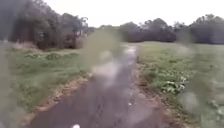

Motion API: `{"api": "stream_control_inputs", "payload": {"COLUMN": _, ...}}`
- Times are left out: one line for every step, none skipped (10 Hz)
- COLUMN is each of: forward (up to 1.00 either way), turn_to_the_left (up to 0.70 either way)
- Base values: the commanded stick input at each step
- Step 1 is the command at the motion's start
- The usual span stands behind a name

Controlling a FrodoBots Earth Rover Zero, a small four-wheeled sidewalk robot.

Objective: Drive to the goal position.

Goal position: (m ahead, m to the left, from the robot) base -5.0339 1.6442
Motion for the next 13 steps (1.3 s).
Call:
{"api": "stream_control_inputs", "payload": {"forward": 0.85, "turn_to_the_left": 0.00}}
{"api": "stream_control_inputs", "payload": {"forward": 0.85, "turn_to_the_left": 0.00}}
{"api": "stream_control_inputs", "payload": {"forward": 0.85, "turn_to_the_left": 0.00}}
{"api": "stream_control_inputs", "payload": {"forward": 0.85, "turn_to_the_left": 0.00}}
{"api": "stream_control_inputs", "payload": {"forward": 0.85, "turn_to_the_left": 0.00}}
{"api": "stream_control_inputs", "payload": {"forward": 0.85, "turn_to_the_left": 0.00}}
{"api": "stream_control_inputs", "payload": {"forward": 0.85, "turn_to_the_left": 0.00}}
{"api": "stream_control_inputs", "payload": {"forward": 0.85, "turn_to_the_left": 0.00}}
{"api": "stream_control_inputs", "payload": {"forward": 0.85, "turn_to_the_left": 0.00}}
{"api": "stream_control_inputs", "payload": {"forward": 0.85, "turn_to_the_left": 0.00}}
{"api": "stream_control_inputs", "payload": {"forward": 0.85, "turn_to_the_left": 0.00}}
{"api": "stream_control_inputs", "payload": {"forward": 0.85, "turn_to_the_left": 0.00}}
{"api": "stream_control_inputs", "payload": {"forward": 0.85, "turn_to_the_left": 0.00}}
